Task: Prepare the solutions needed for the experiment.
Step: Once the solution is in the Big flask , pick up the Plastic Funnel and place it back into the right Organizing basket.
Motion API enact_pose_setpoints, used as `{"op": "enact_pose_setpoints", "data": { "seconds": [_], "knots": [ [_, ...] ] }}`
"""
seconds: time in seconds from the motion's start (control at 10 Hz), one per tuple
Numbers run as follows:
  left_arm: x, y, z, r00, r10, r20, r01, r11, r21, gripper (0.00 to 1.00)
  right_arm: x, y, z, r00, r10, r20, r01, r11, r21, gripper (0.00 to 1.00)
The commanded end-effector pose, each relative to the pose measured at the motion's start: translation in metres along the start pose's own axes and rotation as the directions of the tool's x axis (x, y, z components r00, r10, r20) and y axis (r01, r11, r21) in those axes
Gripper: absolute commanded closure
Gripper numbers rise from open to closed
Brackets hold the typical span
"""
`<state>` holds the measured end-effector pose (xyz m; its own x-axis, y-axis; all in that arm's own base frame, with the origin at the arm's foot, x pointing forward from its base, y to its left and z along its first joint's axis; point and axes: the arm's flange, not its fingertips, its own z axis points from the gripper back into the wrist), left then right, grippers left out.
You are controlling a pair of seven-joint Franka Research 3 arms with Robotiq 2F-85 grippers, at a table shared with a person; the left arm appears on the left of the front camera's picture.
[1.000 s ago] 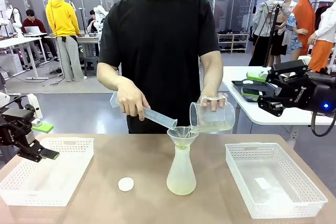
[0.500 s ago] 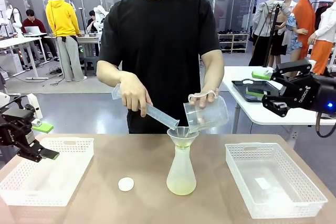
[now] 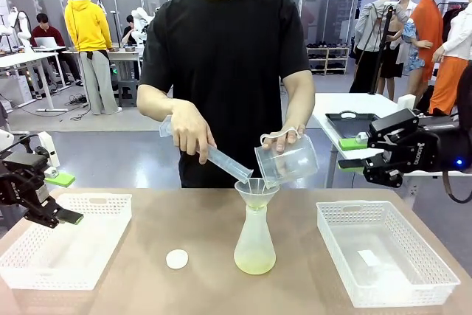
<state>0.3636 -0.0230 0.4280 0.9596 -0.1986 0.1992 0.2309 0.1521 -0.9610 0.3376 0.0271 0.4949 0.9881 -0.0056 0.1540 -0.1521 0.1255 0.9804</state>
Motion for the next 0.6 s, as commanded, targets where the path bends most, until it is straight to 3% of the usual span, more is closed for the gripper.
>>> {"op": "enact_pose_setpoints", "data": {
  "seconds": [0.0, 0.1, 0.2, 0.3, 0.4, 0.5],
  "knots": [
    [-0.0009, -0.002, -0.0013, 1.0, -0.008, 0.005, 0.008, 1.0, -0.019, 0.0, 0.0027, -0.0052, 0.0006, 0.998, 0.009, -0.063, -0.009, 1.0, -0.001, 0.59],
    [-0.0009, -0.002, -0.0013, 1.0, -0.008, 0.005, 0.008, 1.0, -0.019, 0.0, 0.0015, -0.0054, -0.002, 0.997, 0.004, -0.082, -0.005, 1.0, -0.008, 0.39],
    [-0.0009, -0.002, -0.0013, 1.0, -0.008, 0.005, 0.008, 1.0, -0.019, 0.0, 0.001, -0.005, -0.0035, 0.996, 0.005, -0.092, -0.005, 1.0, 0.001, 0.39],
    [-0.0009, -0.002, -0.0013, 1.0, -0.008, 0.005, 0.008, 1.0, -0.019, 0.0, 0.0012, -0.0049, -0.0039, 0.995, 0.006, -0.098, -0.005, 1.0, 0.006, 0.19],
    [-0.0009, -0.002, -0.0013, 1.0, -0.008, 0.005, 0.008, 1.0, -0.019, 0.0, 0.0015, -0.0053, -0.0042, 0.995, 0.005, -0.099, -0.004, 1.0, 0.007, 0.34],
    [-0.0009, -0.002, -0.0013, 1.0, -0.008, 0.005, 0.008, 1.0, -0.019, 0.0, 0.0016, -0.0057, -0.005, 0.995, 0.001, -0.1, 0.0, 1.0, 0.009, 0.0]
  ]
}}
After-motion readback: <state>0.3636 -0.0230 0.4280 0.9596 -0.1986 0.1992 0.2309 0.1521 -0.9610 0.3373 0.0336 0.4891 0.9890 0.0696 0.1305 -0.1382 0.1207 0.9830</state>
